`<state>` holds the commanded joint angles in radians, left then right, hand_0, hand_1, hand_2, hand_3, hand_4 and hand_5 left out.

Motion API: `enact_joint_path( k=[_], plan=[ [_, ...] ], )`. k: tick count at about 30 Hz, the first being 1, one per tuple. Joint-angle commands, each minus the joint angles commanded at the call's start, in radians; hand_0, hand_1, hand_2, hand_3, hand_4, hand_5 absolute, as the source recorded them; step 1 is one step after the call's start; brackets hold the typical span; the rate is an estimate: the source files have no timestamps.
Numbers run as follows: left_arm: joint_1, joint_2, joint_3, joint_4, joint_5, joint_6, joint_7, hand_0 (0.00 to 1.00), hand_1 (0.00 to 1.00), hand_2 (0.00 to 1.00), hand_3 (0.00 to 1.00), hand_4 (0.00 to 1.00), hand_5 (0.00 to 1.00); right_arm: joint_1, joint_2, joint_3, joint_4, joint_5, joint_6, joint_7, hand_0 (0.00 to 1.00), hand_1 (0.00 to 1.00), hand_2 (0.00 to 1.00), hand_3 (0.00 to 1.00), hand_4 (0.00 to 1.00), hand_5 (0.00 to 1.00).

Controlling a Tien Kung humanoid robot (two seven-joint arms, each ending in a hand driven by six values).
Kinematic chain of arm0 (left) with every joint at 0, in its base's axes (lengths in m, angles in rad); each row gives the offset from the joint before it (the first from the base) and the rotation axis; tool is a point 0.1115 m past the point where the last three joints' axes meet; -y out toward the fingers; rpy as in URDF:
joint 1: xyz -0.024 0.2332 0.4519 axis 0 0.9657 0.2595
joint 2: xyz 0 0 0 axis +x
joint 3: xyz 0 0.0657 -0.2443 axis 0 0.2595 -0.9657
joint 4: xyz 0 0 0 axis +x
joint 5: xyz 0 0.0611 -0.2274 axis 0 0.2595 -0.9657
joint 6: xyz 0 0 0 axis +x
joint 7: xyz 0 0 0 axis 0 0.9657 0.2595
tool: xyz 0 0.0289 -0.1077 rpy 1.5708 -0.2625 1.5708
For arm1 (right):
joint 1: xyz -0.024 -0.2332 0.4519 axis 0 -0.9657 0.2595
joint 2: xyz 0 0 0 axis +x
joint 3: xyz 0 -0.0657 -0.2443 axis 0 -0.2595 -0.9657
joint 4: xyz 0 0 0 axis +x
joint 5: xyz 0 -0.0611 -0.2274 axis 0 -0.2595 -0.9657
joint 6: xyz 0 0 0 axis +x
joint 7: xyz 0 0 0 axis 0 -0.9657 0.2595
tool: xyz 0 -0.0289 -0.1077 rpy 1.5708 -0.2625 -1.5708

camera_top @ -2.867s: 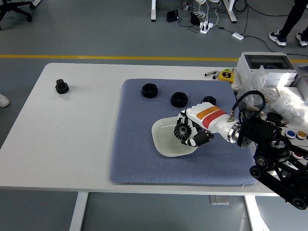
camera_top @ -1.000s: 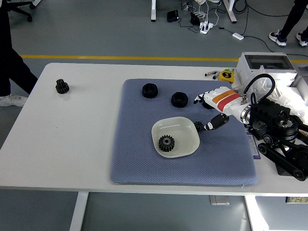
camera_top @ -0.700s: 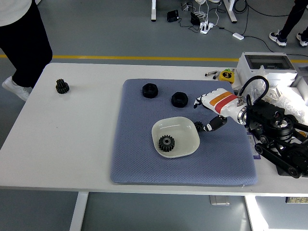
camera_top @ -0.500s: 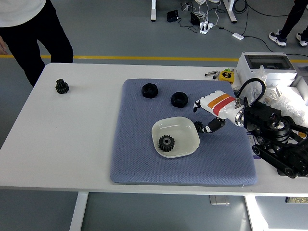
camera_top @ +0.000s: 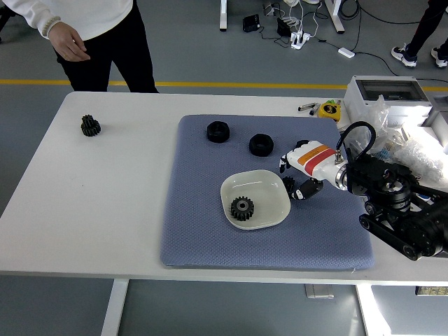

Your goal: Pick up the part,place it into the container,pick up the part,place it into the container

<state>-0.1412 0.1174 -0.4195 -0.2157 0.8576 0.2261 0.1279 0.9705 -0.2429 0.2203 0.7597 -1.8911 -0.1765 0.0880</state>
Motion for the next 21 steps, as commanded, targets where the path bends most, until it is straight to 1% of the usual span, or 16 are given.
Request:
enact_joint_path(
  k=[3, 4, 9, 10, 15, 16, 21],
  plan=[
    [0.0, 0.0, -0.003, 0.0, 0.004, -0.001, 0.001, 0.647, 0.664, 0.613, 0.55, 0.585, 0.473, 0.006, 0.003, -0.009, -0.001, 0.0, 0.004, 0.002, 0.373, 0.52, 0.637, 0.625, 0.88, 0.303],
    [0.0, 0.0, -0.002, 0.0, 0.004, -0.001, 0.001, 0.647, 0.666, 0.614, 0.55, 0.586, 0.474, 0.007, 0.003, -0.011, 0.0, 0.001, 0.005, 0.003, 0.372, 0.516, 0.616, 0.583, 0.85, 0.303],
    [0.0, 0.0, -0.005, 0.0, 0.008, -0.002, 0.002, 0.647, 0.666, 0.614, 0.55, 0.586, 0.474, 0.01, 0.009, -0.024, -0.009, 0.0, 0.007, 0.004, 0.372, 0.516, 0.616, 0.583, 0.85, 0.303],
    [0.0, 0.001, -0.004, 0.0, 0.009, -0.002, 0.002, 0.647, 0.668, 0.614, 0.549, 0.585, 0.471, 0.009, 0.009, -0.026, -0.012, 0.002, 0.006, 0.004, 0.33, 0.487, 0.563, 0.534, 0.775, 0.303],
    [0.0, 0.0, -0.006, 0.0, 0.011, -0.002, 0.002, 0.647, 0.668, 0.614, 0.549, 0.585, 0.471, 0.004, 0.009, -0.034, -0.026, 0.015, -0.008, 0.004, 0.33, 0.487, 0.563, 0.534, 0.775, 0.303],
    [0.0, 0.0, -0.007, 0.0, 0.012, -0.002, 0.003, 0.647, 0.668, 0.614, 0.55, 0.585, 0.47, 0.004, 0.008, -0.036, -0.029, 0.018, -0.012, 0.003, 0.289, 0.446, 0.514, 0.504, 0.669, 0.322],
    [-0.001, -0.001, -0.009, 0.0, 0.016, -0.002, 0.003, 0.647, 0.668, 0.614, 0.55, 0.585, 0.47, -0.001, 0.005, -0.035, -0.036, 0.036, -0.014, -0.007, 0.289, 0.446, 0.514, 0.504, 0.669, 0.322]
  ],
)
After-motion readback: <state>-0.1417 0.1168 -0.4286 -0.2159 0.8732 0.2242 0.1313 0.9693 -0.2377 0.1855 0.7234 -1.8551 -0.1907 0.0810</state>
